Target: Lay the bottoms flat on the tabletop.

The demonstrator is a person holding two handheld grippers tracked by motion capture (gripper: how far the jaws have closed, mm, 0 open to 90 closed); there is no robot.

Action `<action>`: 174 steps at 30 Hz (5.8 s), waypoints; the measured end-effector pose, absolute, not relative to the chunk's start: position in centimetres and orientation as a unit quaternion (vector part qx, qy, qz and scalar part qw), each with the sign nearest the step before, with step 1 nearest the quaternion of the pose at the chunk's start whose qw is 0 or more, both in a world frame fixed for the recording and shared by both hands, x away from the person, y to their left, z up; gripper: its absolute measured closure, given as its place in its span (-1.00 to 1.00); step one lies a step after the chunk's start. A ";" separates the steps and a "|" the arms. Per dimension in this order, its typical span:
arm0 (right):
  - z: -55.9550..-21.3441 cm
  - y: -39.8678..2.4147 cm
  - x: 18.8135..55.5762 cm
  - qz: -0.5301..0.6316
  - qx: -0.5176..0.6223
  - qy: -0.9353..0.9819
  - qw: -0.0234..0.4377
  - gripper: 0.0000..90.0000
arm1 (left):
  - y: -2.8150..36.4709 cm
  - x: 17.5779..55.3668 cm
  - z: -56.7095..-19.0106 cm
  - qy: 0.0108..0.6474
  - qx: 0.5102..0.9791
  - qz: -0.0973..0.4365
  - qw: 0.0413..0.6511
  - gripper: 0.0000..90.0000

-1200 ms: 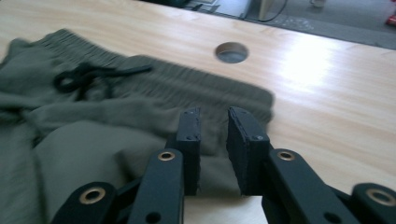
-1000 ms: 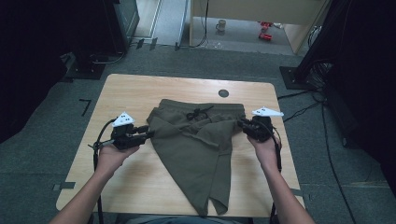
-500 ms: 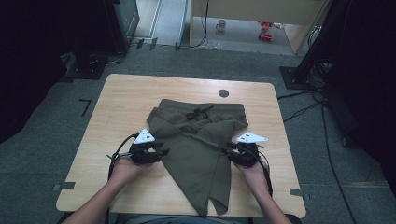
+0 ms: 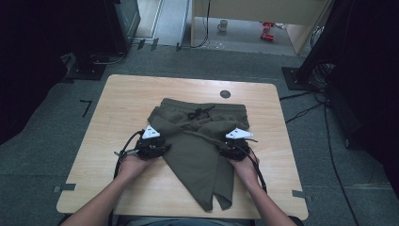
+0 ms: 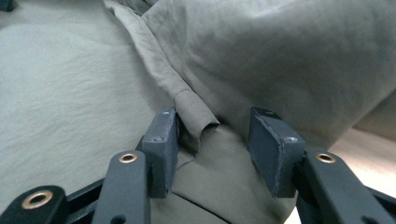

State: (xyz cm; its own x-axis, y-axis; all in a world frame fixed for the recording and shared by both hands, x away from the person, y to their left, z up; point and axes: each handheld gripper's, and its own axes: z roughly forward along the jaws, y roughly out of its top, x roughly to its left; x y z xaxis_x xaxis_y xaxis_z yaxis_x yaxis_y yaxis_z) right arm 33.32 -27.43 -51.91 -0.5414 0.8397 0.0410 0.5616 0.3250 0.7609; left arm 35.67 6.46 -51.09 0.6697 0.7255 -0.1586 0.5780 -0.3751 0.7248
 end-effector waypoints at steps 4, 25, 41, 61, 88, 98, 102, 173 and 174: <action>-52.2 -27.6 34.4 0.380 0.445 0.786 0.202 0.23 | 6.1 37.9 -51.0 0.409 0.819 0.091 0.393 0.44; -50.1 -28.3 38.7 0.387 0.451 0.781 0.191 0.34 | 6.2 41.3 -49.8 0.413 0.810 0.118 0.398 0.20; -47.1 -21.5 34.2 0.434 0.361 0.814 0.140 0.98 | 8.7 36.9 -48.2 0.388 0.812 0.130 0.416 0.09; -51.0 -11.9 29.4 0.416 0.287 0.862 0.045 0.66 | 9.0 35.1 -48.7 0.400 0.805 0.105 0.426 0.07; -49.5 -22.7 32.0 0.427 0.394 0.799 0.153 0.33 | 4.8 34.1 -51.1 0.398 0.828 0.083 0.385 0.85; -49.2 -23.1 32.4 0.424 0.398 0.795 0.170 0.37 | 8.4 32.7 -47.5 0.390 0.823 0.088 0.404 1.00; -49.1 -23.1 32.7 0.422 0.404 0.794 0.166 0.36 | 11.3 31.2 -47.0 0.396 0.822 0.097 0.398 1.00; -46.4 -36.5 28.2 0.382 0.495 0.747 0.225 0.93 | 13.3 40.9 -47.5 0.448 0.788 0.099 0.411 -0.01; -46.5 -36.6 28.1 0.381 0.498 0.746 0.224 0.93 | 13.1 41.3 -47.7 0.449 0.789 0.095 0.409 -0.02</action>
